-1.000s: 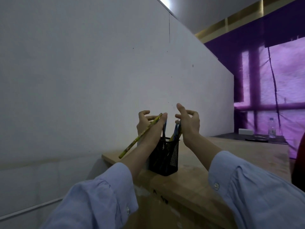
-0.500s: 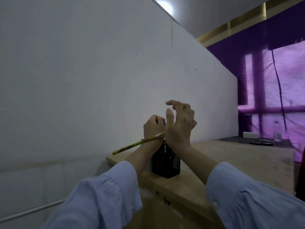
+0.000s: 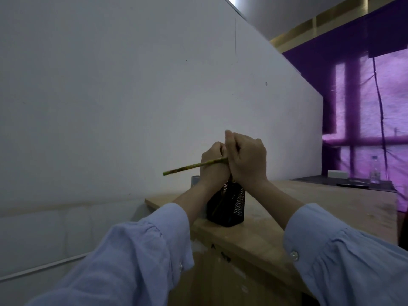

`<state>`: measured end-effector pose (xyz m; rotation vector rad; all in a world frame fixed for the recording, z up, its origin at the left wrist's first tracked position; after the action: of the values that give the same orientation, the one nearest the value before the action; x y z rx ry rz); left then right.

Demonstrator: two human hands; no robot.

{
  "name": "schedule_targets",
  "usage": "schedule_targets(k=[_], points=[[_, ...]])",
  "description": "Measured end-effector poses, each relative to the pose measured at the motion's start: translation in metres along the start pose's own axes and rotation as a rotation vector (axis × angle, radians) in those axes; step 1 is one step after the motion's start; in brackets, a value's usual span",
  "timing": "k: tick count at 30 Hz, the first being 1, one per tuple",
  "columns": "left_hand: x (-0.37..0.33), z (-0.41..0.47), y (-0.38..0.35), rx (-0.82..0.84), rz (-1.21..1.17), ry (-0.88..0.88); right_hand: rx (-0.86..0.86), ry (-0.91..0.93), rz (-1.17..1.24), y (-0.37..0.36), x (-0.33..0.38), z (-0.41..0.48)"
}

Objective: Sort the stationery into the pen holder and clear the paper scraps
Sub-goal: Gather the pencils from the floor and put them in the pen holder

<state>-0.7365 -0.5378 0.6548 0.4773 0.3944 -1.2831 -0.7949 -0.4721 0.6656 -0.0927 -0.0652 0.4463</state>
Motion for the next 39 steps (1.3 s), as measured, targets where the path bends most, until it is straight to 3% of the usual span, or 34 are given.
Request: schedule_targets(k=[3, 7, 11, 16, 20, 25, 29, 32, 36, 37, 39], points=[[0.007, -0.001, 0.005, -0.023, -0.118, 0.032, -0.086, -0.109, -0.022, 0.01, -0.022, 0.013], [0.016, 0.003, 0.012, -0.009, -0.075, 0.048, -0.181, -0.293, -0.097, 0.023, -0.053, 0.023], [0.023, 0.006, 0.02, -0.023, -0.059, 0.034, -0.189, -0.362, -0.208, 0.039, -0.077, 0.025], [0.029, 0.007, 0.025, -0.051, -0.018, 0.007, -0.182, -0.338, -0.317, 0.052, -0.088, 0.031], [0.03, 0.007, 0.026, -0.075, -0.017, -0.024, -0.078, -0.161, -0.348, 0.054, -0.078, 0.038], [0.031, 0.007, 0.025, -0.069, -0.029, -0.031, 0.051, -0.05, -0.299, 0.045, -0.063, 0.045], [0.031, 0.006, 0.024, -0.058, -0.023, -0.024, 0.163, -0.216, -0.177, 0.033, -0.063, 0.041], [0.03, 0.005, 0.024, -0.064, -0.023, -0.02, 0.148, -0.379, -0.043, 0.025, -0.064, 0.034], [0.027, 0.004, 0.023, -0.076, -0.02, -0.028, 0.143, -0.653, 0.366, 0.02, -0.062, 0.028], [0.026, 0.003, 0.023, -0.079, -0.018, -0.033, 0.153, -0.661, 0.422, 0.019, -0.061, 0.027], [0.024, 0.003, 0.024, -0.087, -0.015, -0.044, 0.205, -0.508, 0.273, 0.017, -0.06, 0.025]])
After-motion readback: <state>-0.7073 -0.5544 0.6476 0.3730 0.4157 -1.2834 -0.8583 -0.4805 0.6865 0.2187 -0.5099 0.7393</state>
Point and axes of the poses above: each hand's wrist, its own z-axis towards the middle knuckle, its own y-axis out of the back of the hand, x = y × z, the point moved 2 cm from there along z, towards the middle knuckle, and after that the axes turned 6 degrees about -x, right-handed, at the moved point
